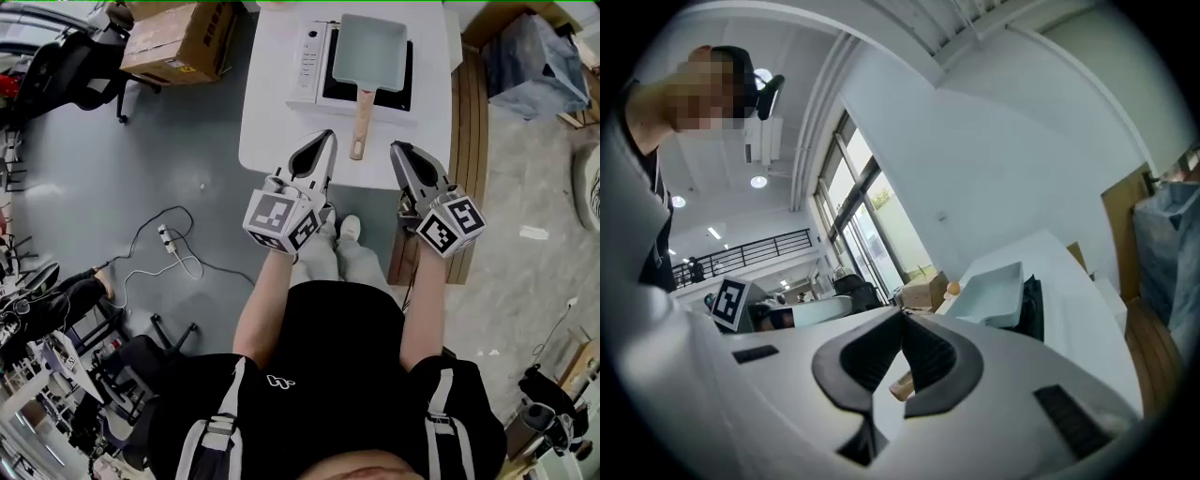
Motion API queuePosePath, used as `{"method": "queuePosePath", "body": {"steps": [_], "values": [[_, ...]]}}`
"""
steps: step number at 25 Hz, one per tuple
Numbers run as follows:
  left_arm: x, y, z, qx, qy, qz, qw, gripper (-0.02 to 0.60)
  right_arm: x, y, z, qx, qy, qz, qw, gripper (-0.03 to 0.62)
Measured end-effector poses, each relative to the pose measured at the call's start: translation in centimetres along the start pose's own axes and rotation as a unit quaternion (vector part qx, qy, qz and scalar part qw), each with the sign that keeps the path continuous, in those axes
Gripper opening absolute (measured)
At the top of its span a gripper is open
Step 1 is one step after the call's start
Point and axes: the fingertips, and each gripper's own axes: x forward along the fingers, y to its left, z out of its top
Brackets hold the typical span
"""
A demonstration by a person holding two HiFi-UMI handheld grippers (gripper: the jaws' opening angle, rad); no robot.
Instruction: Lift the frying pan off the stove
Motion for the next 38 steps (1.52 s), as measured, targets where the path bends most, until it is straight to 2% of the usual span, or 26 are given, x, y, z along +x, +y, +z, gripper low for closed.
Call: {"method": "queuePosePath", "body": {"steps": [3,6,9,12,13,14,16,17,18,19,23,24,25,27,28,30,32,35,38], "values": [[0.7,0.5,-0.9,-0.019,0.020,-0.039,0.9989,-0.005,1.4,0.5,-1.0,0.004,0.024,0.021,0.999,0.002],[1.8,0.2,-2.3,-0.044,0.049,-0.095,0.9933,-0.005,2.4,0.3,-2.1,0.014,0.055,0.038,0.998,0.002],[2.7,0.1,-3.6,-0.038,0.080,-0.129,0.9877,0.000,3.1,0.1,-2.9,0.022,0.081,0.053,0.995,0.002],[3.4,0.5,-4.7,-0.027,0.106,-0.140,0.9840,0.006,3.7,-0.8,-3.5,0.033,0.098,0.054,0.993,0.010],[3.7,0.6,-5.0,-0.027,0.112,-0.142,0.9833,0.006,3.9,-1.1,-3.7,0.040,0.104,0.056,0.992,0.085],[3.9,0.8,-5.2,-0.029,0.114,-0.144,0.9826,0.006,4.1,-1.4,-4.0,0.047,0.109,0.059,0.991,0.107],[4.2,1.0,-5.5,-0.040,0.116,-0.156,0.9801,0.008,4.5,-1.9,-4.4,0.059,0.115,0.061,0.990,0.107],[4.3,0.9,-5.7,-0.047,0.121,-0.165,0.9778,0.036,4.7,-2.3,-4.6,0.065,0.117,0.061,0.989,0.107],[4.5,0.9,-6.0,-0.053,0.130,-0.172,0.9751,0.120,4.9,-2.6,-4.7,0.071,0.118,0.060,0.989,0.107],[4.7,1.0,-6.4,-0.057,0.142,-0.176,0.9725,0.144,5.1,-3.0,-4.9,0.078,0.120,0.059,0.988,0.107],[5.3,1.9,-8.2,-0.068,0.180,-0.173,0.9660,0.144,6.0,-4.2,-5.8,0.110,0.132,0.065,0.983,0.108],[5.4,2.0,-8.7,-0.081,0.189,-0.176,0.9626,0.146,6.2,-4.5,-6.0,0.118,0.137,0.068,0.981,0.114],[5.4,1.9,-9.1,-0.098,0.201,-0.183,0.9574,0.146,6.3,-4.8,-6.2,0.125,0.140,0.071,0.980,0.159],[5.3,1.3,-10.1,-0.141,0.225,-0.211,0.9407,0.250,6.5,-5.2,-6.5,0.140,0.144,0.073,0.977,0.167],[5.2,1.0,-10.4,-0.164,0.234,-0.227,0.9312,0.272,6.6,-5.4,-6.6,0.148,0.146,0.076,0.975,0.167],[5.4,0.7,-10.7,-0.201,0.241,-0.245,0.9170,0.272,7.1,-5.4,-6.9,0.165,0.153,0.089,0.970,0.167],[5.7,0.8,-11.3,-0.217,0.251,-0.249,0.9099,0.272,7.6,-5.2,-7.4,0.177,0.166,0.105,0.964,0.167],[6.1,0.8,-12.5,-0.219,0.272,-0.251,0.9028,0.272,8.3,-4.8,-8.2,0.183,0.188,0.121,0.957,0.167],[6.3,0.1,-13.2,-0.223,0.288,-0.268,0.8917,0.272,8.7,-4.5,-8.6,0.193,0.198,0.139,0.951,0.190]]}}
